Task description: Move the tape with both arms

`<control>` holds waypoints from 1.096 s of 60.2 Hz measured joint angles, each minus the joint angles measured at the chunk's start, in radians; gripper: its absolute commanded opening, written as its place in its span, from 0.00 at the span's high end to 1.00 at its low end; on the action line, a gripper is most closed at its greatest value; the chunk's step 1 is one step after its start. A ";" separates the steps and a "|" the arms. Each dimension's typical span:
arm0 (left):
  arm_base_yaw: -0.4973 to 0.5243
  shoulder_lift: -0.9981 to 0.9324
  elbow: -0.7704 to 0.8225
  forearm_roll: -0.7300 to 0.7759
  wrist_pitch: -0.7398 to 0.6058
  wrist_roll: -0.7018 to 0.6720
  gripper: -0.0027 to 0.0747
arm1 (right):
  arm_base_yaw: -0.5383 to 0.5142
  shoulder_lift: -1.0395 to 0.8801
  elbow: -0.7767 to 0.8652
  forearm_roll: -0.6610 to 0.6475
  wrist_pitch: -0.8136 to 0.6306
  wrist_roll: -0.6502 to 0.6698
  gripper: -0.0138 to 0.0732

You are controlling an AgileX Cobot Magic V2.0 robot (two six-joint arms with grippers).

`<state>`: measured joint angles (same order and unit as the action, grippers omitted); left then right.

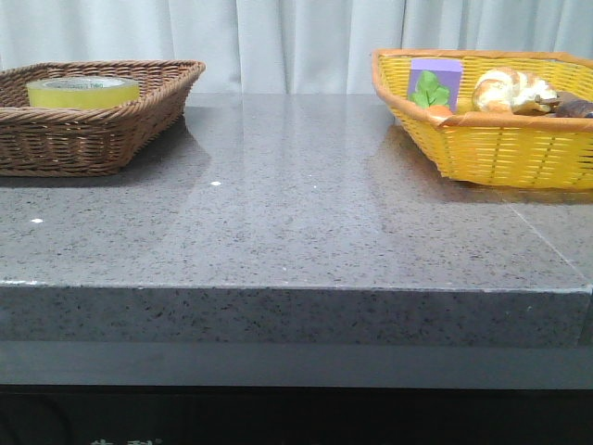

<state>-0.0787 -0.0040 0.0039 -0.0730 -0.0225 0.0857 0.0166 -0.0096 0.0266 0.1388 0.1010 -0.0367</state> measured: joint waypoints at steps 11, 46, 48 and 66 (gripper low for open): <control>0.000 0.000 0.000 0.000 0.000 0.000 0.99 | 0.000 0.000 0.000 0.000 0.000 0.000 0.92; 0.000 0.000 0.000 0.000 0.000 0.000 0.99 | -0.013 0.000 0.000 0.002 -0.004 -0.004 0.92; 0.000 0.000 0.000 0.000 0.000 0.000 0.99 | -0.017 0.000 0.000 0.002 -0.004 -0.003 0.92; 0.000 0.000 0.000 0.000 0.000 0.000 0.99 | -0.030 0.000 0.000 0.002 -0.004 -0.003 0.92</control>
<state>-0.0787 -0.0040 0.0039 -0.0730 -0.0225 0.0857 -0.0133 -0.0096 0.0266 0.1410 0.0971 -0.0394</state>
